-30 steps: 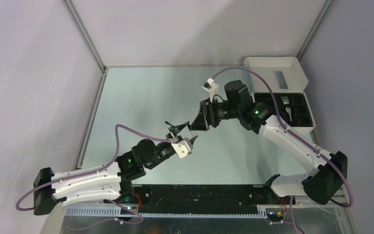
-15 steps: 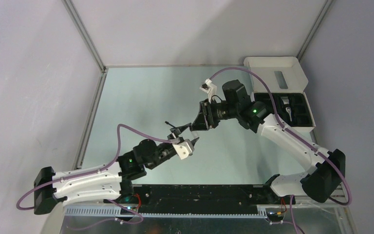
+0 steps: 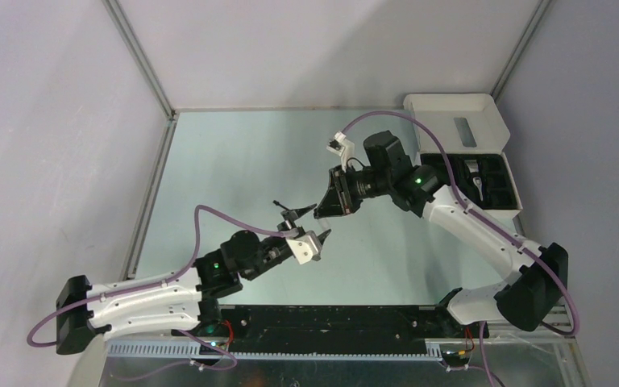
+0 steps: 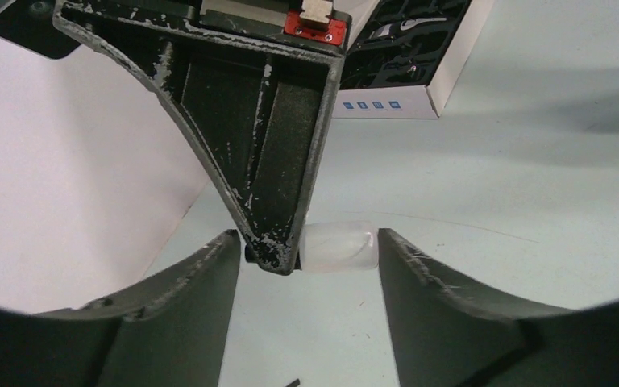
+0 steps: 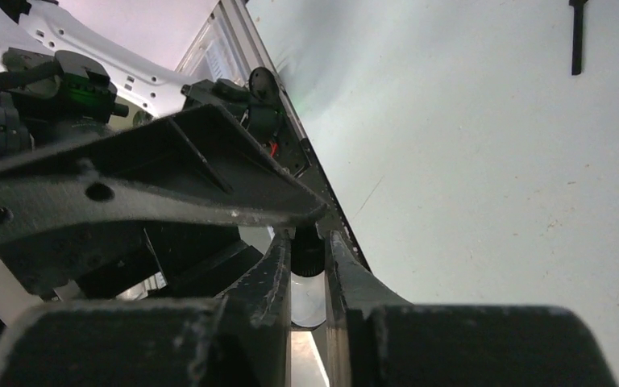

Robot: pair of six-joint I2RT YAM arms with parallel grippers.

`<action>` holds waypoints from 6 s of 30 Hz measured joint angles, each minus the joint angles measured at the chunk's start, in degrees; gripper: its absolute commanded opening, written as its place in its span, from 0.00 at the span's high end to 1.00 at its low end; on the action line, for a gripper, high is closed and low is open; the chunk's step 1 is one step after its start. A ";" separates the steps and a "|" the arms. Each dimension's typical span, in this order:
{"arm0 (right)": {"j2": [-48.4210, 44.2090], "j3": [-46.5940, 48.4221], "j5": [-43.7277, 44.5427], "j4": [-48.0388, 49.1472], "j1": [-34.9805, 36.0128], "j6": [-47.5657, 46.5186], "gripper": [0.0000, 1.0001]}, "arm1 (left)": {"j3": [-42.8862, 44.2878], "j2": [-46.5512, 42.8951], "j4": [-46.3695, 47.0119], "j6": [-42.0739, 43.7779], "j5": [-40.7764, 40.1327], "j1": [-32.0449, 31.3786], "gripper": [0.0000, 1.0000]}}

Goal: Sort the hair-cutting tools

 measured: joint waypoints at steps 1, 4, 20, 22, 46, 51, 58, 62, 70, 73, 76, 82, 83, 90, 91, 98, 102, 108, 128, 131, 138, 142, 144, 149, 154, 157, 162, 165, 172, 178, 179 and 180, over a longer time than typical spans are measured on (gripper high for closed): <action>0.00 0.07 0.09 -0.46 -0.09 -0.33 0.93 | 0.00 0.00 0.00 -0.02 -0.02 -0.04 0.18; 0.00 0.11 0.44 -1.79 -0.94 -1.27 0.95 | 0.00 -0.02 -0.22 -0.13 -0.42 -0.04 0.02; -0.81 0.13 27.12 -10.16 -21.18 -11.98 1.00 | 12.11 -6.08 -18.78 -14.19 -16.17 9.18 0.00; -0.35 -0.37 32.83 -9.27 -23.67 -13.70 1.00 | 12.28 -8.13 -22.16 -18.88 -17.00 16.02 0.00; 11.78 -18.51 51.76 15.02 -38.77 -23.65 1.00 | 6.73 -20.09 -31.80 -35.45 -28.81 37.00 0.00; 12.00 -18.80 49.29 16.63 -38.99 -21.90 0.99 | 6.73 -20.35 -31.43 -35.43 -28.89 37.00 0.00; 11.98 -18.88 46.23 16.57 -40.92 -19.02 0.81 | 6.67 -20.35 -31.41 -35.06 -28.85 37.00 0.00; 11.67 -18.91 45.90 16.22 -41.07 -17.90 0.68 | 6.62 -20.35 -31.41 -35.04 -28.79 37.00 0.00; 8.83 -20.83 46.53 13.75 -41.44 -16.48 0.54 | 6.21 -20.37 -31.26 -35.06 -28.68 37.00 0.00; 7.34 -21.73 46.73 12.66 -41.46 -16.04 0.52 | 6.12 -20.37 -31.23 -35.06 -28.52 37.00 0.00; 5.92 -21.86 46.71 11.87 -41.46 -15.78 0.53 | 6.10 -20.57 -31.23 -35.06 -28.37 37.00 0.02; 2.99 -21.88 46.42 11.61 -41.68 -14.95 0.67 | 6.10 -21.00 -31.12 -35.06 -28.30 37.00 0.02; 2.82 -21.88 46.27 11.61 -41.79 -14.71 0.71 | 6.10 -21.00 -31.10 -35.06 -28.28 37.00 0.02; 3.54 -21.90 44.59 11.43 -42.84 -13.57 0.85 | 6.10 -21.00 -31.08 -35.06 -28.24 37.00 0.02; 4.15 -21.90 44.50 11.41 -42.95 -13.49 0.86 | 6.10 -21.00 -31.08 -35.06 -28.22 37.00 0.02; 8.85 -21.22 43.41 11.58 -43.65 -13.42 0.88 | 6.01 -21.00 -31.06 -35.06 -28.20 37.00 0.01; 9.79 -19.91 43.17 10.25 -43.71 -13.35 0.87 | 6.01 -21.00 -31.06 -35.04 -28.13 37.00 0.02; 8.59 -19.34 44.39 8.85 -43.19 -13.07 0.65 | 6.01 -20.94 -31.06 -35.04 -28.11 37.00 0.02; 24.98 7.26 41.40 4.24 -8.57 -12.26 0.43 | 6.01 -19.02 -31.12 -35.06 -30.53 38.10 0.02; 33.62 15.37 40.89 1.68 -3.50 -12.44 0.44 | 6.01 -18.60 -31.19 -35.15 -31.58 39.54 0.02; 46.71 30.16 38.25 -4.20 5.09 -13.99 0.47 | 6.01 -18.34 -31.17 -35.17 -32.85 41.55 0.02; 51.08 34.71 35.85 -5.90 6.91 -14.43 0.49 | 6.01 -18.34 -31.08 -35.15 -33.31 41.81 0.02; 52.92 36.37 35.04 -6.56 7.32 -14.62 0.50 | 6.01 -18.34 -31.08 -35.12 -33.31 41.88 0.02; 56.24 38.84 34.21 -8.57 7.91 -14.78 0.56 | 6.01 -18.34 -31.08 -35.12 -33.29 41.88 0.02; 57.22 39.54 34.67 -9.25 8.31 -15.06 0.62 | 6.01 -18.34 -31.06 -35.10 -33.29 41.88 0.02; 57.57 39.89 35.82 -10.10 8.57 -15.28 0.64 | 5.97 -18.34 -31.01 -35.10 -33.29 41.97 0.02; 58.34 41.44 39.12 -12.09 9.86 -16.31 0.70 | 5.90 -18.27 -30.99 -35.08 -33.27 41.99 0.02; 58.84 42.47 40.61 -13.57 10.71 -16.72 0.75 | 5.90 -18.27 -31.01 -35.08 -33.27 41.99 0.02; 59.04 43.15 42.05 -16.35 11.34 -17.38 0.95 | 5.90 -18.27 -30.99 -35.06 -33.27 42.05 0.02; 56.59 39.08 42.40 -17.35 11.06 -17.05 1.00 | 5.90 -18.27 -30.97 -35.06 -33.29 42.23 0.02; 55.17 37.00 42.58 -17.81 10.95 -17.00 1.00 | 5.90 -18.27 -30.97 -35.06 -33.27 42.25 0.02; 53.66 34.53 42.60 -18.43 10.80 -16.90 1.00 | 5.90 -18.27 -30.97 -35.06 -33.27 42.27 0.02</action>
